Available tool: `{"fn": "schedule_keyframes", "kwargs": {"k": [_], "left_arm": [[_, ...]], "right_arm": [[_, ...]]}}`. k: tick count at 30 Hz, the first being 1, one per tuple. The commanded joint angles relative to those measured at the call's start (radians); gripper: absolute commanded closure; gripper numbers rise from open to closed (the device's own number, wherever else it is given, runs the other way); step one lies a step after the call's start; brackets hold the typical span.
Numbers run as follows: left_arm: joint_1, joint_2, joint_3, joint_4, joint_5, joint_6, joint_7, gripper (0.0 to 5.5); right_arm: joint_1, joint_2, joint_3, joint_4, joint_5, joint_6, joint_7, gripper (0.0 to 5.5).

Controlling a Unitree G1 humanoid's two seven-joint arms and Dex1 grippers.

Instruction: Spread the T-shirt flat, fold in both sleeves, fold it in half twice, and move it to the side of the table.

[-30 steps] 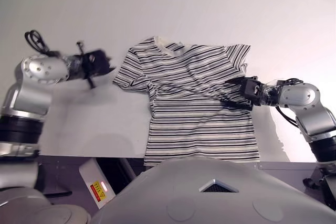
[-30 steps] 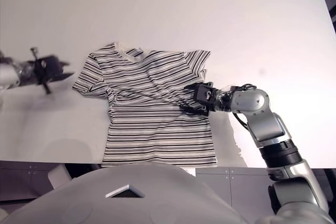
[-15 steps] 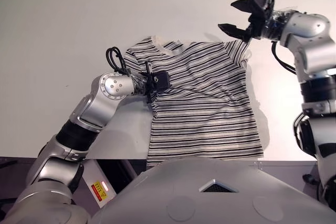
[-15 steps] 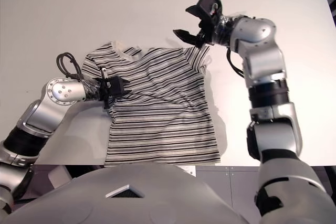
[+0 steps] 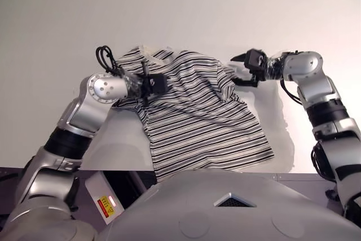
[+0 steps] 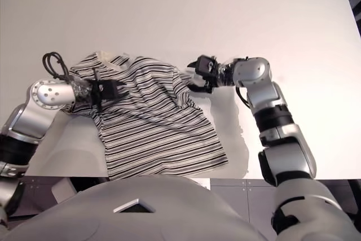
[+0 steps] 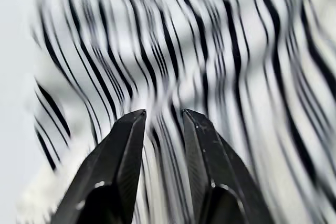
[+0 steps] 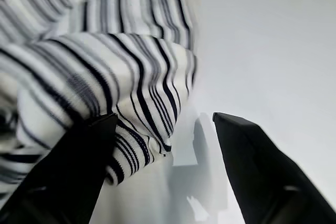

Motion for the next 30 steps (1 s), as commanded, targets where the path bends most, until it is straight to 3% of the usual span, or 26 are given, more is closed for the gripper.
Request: {"fn": "schedule_keyframes", "kwargs": {"k": [1,9,17,23,30], "left_arm": [[-0.065,-0.077,-0.018,-0.068,-0.004,0.107,-0.010,4.21],[-0.002,-0.107,-0.119,-0.101,0.074,0.176,-0.013,4.21],[0.256,0.107,-0.134,-0.143,0.110,0.093,-0.065,4.21],[0.281,0.170,-0.137,-0.109,0.141,-0.016,-0.072,4.21],[0.253,0.161,-0.145,-0.120,0.137,-0.022,-0.089,4.21]], "right_arm": [[0.187,-0.093,0.033,-0.315,0.013,0.116,0.062,2.14],[0.196,-0.122,0.011,-0.475,0.019,0.185,0.050,2.14],[-0.031,0.012,-0.128,-0.326,0.176,0.347,-0.024,2.14],[-0.081,0.137,-0.024,-0.089,0.047,0.232,-0.106,2.14],[-0.140,0.274,0.009,-0.009,0.114,0.333,-0.009,2.14]]}}
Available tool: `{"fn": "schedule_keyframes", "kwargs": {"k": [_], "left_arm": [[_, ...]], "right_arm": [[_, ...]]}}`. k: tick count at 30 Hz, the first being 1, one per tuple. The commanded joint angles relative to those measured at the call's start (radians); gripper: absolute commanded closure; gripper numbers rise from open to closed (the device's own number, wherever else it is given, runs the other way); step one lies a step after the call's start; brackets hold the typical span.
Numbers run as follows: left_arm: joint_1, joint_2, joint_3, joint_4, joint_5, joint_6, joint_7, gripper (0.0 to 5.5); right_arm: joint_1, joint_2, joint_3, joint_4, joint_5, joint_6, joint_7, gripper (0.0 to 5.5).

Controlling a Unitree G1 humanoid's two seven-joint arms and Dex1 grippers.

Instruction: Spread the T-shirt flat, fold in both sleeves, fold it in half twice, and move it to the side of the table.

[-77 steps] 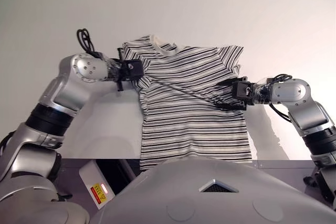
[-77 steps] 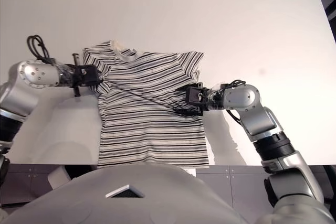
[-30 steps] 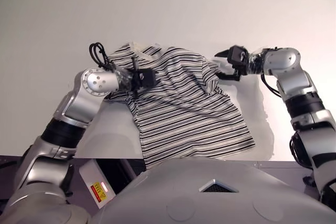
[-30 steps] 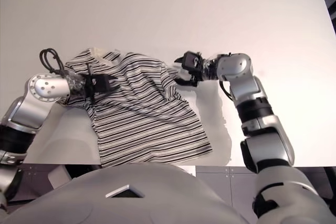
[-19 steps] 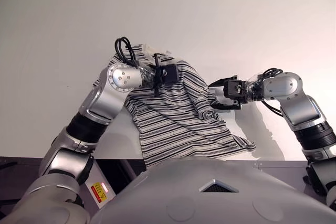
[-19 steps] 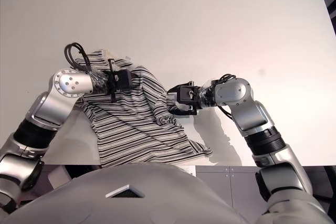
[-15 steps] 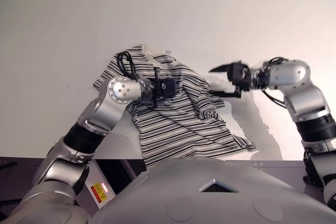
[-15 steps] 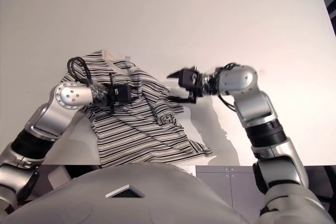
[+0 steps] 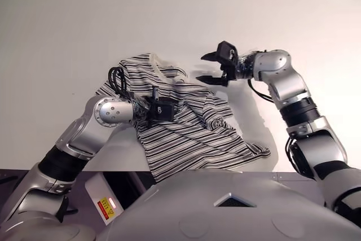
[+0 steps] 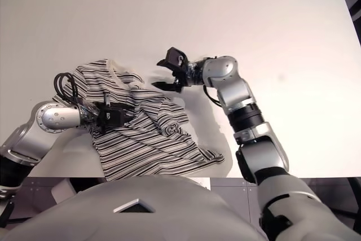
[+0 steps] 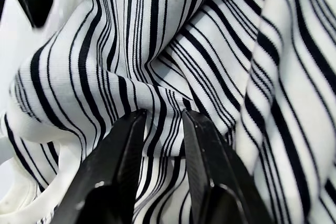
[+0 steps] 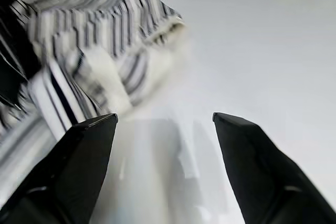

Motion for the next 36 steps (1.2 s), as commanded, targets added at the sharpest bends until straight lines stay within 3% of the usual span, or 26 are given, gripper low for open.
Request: {"fn": "schedule_keyframes", "kwargs": {"k": [1,9,12,18,21,23,25,27,31,36], "left_arm": [[0.052,0.034,-0.065,0.076,0.071,0.046,-0.066,4.21],[0.032,0.037,-0.047,0.031,0.060,0.045,-0.077,4.21],[0.030,0.032,-0.031,-0.005,0.053,0.069,-0.082,4.21],[0.021,0.010,-0.009,-0.069,0.046,0.138,-0.072,4.21],[-0.040,-0.055,0.022,-0.071,0.037,0.188,-0.023,4.21],[-0.131,-0.179,0.071,-0.060,0.015,0.252,0.070,4.21],[-0.223,-0.300,0.115,-0.052,-0.022,0.296,0.143,4.21],[-0.253,-0.343,0.130,-0.037,-0.028,0.301,0.175,4.21],[-0.167,-0.289,0.112,-0.030,-0.010,0.247,0.159,4.21],[-0.077,-0.236,0.021,-0.001,0.044,0.205,0.121,4.21]], "right_arm": [[-0.072,0.038,0.001,0.057,0.024,0.069,0.050,2.14],[-0.205,0.097,0.126,0.306,-0.126,-0.025,0.105,2.14],[-0.286,0.124,0.167,0.441,-0.224,-0.119,0.040,2.14],[-0.417,0.101,0.346,0.674,-0.574,-0.370,-0.406,2.14],[-0.443,0.059,0.317,0.673,-0.640,-0.409,-0.648,2.14],[-0.421,0.000,0.265,0.610,-0.630,-0.435,-0.695,2.14],[-0.336,-0.066,0.196,0.475,-0.545,-0.434,-0.586,2.14],[-0.244,-0.122,0.123,0.316,-0.440,-0.392,-0.462,2.14],[-0.092,-0.181,0.013,0.025,-0.282,-0.246,-0.309,2.14],[0.020,-0.201,-0.010,-0.126,-0.230,-0.146,-0.232,2.14]]}}
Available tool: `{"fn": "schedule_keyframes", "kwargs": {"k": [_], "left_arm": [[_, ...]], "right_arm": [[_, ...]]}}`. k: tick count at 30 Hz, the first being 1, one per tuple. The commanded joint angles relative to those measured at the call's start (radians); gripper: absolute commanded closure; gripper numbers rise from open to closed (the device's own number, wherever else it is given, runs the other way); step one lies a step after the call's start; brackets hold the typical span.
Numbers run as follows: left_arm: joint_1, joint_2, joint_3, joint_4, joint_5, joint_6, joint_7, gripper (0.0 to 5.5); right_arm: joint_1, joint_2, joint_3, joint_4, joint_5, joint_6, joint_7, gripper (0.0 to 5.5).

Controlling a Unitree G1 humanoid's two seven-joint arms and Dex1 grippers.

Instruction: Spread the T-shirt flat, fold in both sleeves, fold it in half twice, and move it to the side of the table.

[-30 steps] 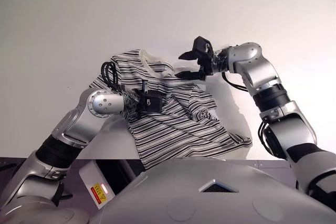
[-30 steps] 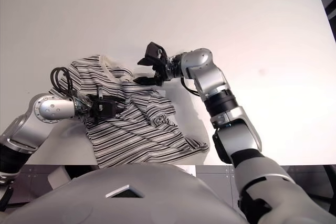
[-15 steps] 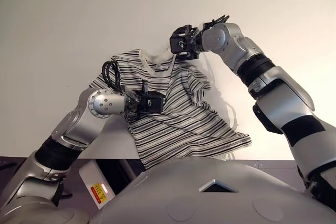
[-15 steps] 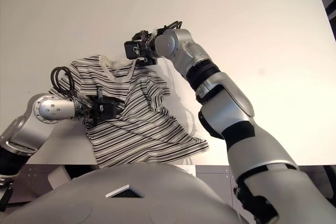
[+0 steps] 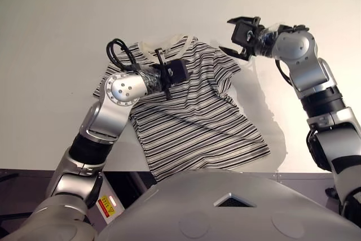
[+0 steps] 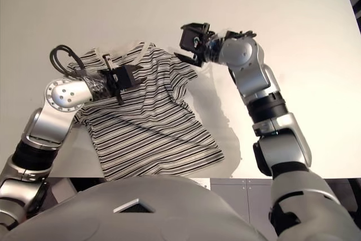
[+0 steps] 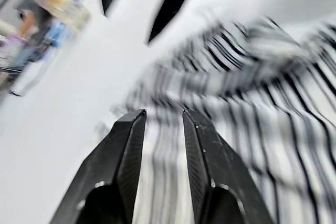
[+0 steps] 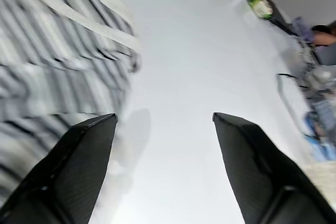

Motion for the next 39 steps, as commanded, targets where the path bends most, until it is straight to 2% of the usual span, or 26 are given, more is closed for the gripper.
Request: {"fn": "schedule_keyframes", "kwargs": {"k": [1,3,7,10,16,19,21,24,26,28,31,34,36,39], "left_arm": [[0.061,0.038,-0.059,0.043,0.052,-0.029,-0.020,4.21],[0.121,0.103,-0.091,0.064,0.095,-0.064,-0.044,4.21],[0.337,0.391,-0.109,0.062,0.121,-0.225,-0.165,4.21],[0.384,0.483,-0.098,0.073,0.118,-0.301,-0.182,4.21],[0.344,0.479,-0.101,0.073,0.111,-0.330,-0.178,4.21],[0.264,0.392,-0.073,0.049,0.052,-0.295,-0.152,4.21],[0.208,0.310,-0.029,0.017,-0.026,-0.231,-0.126,4.21],[0.127,0.222,0.012,-0.046,-0.111,-0.156,-0.122,4.21],[0.092,0.178,0.022,-0.082,-0.132,-0.115,-0.116,4.21],[0.073,0.148,0.018,-0.097,-0.134,-0.087,-0.110,4.21],[0.086,0.127,0.008,-0.100,-0.103,-0.084,-0.085,4.21],[0.085,0.109,0.003,-0.109,-0.089,-0.069,-0.071,4.21],[0.108,0.126,-0.006,-0.108,-0.071,-0.079,-0.081,4.21],[0.197,0.217,-0.028,-0.120,-0.035,-0.108,-0.128,4.21]], "right_arm": [[0.042,-0.009,-0.023,-0.076,0.025,0.060,0.030,2.14],[0.055,0.000,-0.031,-0.136,0.058,0.093,0.057,2.14],[0.039,-0.004,-0.074,-0.190,0.111,0.147,0.085,2.14],[0.025,0.027,-0.059,-0.178,0.112,0.168,0.088,2.14],[0.045,0.094,0.031,-0.157,0.097,0.175,0.116,2.14],[0.058,0.077,0.105,-0.074,0.060,0.125,0.182,2.14],[0.037,0.053,0.161,0.061,-0.032,0.030,0.162,2.14],[-0.086,0.054,0.247,0.365,-0.250,-0.120,-0.085,2.14],[-0.224,0.057,0.302,0.557,-0.415,-0.142,-0.414,2.14],[-0.312,0.028,0.302,0.619,-0.508,-0.155,-0.662,2.14],[-0.317,-0.047,0.302,0.559,-0.607,-0.218,-0.822,2.14],[-0.213,-0.118,0.268,0.452,-0.570,-0.309,-0.754,2.14],[-0.088,-0.141,0.198,0.322,-0.380,-0.343,-0.576,2.14],[0.083,-0.147,0.105,0.044,-0.021,-0.248,-0.253,2.14]]}}
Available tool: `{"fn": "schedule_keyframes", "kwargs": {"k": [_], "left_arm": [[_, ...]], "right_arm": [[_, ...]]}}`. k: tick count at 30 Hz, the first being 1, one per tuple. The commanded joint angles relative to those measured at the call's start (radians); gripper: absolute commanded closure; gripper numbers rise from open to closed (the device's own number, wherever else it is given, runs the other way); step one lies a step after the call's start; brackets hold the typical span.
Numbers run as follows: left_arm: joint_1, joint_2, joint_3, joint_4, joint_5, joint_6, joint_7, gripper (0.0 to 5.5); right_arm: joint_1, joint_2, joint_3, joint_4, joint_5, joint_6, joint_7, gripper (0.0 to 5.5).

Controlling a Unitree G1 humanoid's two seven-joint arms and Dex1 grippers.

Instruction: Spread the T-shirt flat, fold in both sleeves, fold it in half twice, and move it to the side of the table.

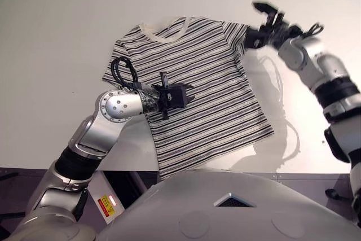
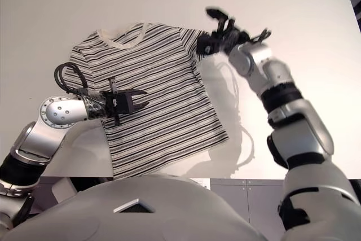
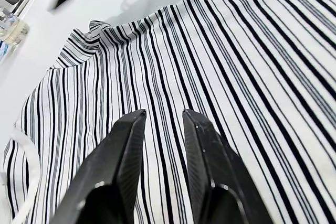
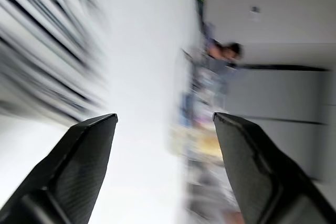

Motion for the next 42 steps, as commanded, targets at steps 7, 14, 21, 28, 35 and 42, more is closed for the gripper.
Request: {"fn": "schedule_keyframes", "kwargs": {"k": [7,14,21,28,35,42], "left_arm": [[0.256,0.311,-0.082,0.057,0.132,-0.178,-0.158,4.21],[0.405,0.575,-0.014,0.234,0.126,-0.430,-0.169,4.21],[0.122,0.371,0.061,0.255,-0.041,-0.421,-0.146,4.21],[-0.025,0.290,0.113,0.102,-0.193,-0.240,-0.227,4.21],[-0.285,0.029,0.009,0.145,-0.075,-0.020,-0.104,4.21],[-0.260,-0.085,-0.193,0.318,0.167,-0.073,-0.035,4.21]], "right_arm": [[0.404,-0.153,-0.042,-0.565,0.509,0.266,0.731,2.14],[0.593,-0.296,-0.032,-0.876,0.566,0.376,0.885,2.14],[0.482,-0.200,-0.337,-0.913,0.828,0.545,0.786,2.14],[0.359,-0.245,-0.429,-0.575,0.633,0.320,0.727,1.74],[0.182,-0.130,-0.233,-0.074,0.234,-0.211,0.522,0.84],[0.165,-0.107,-0.124,-0.036,0.121,-0.541,0.478,0.02]]}}
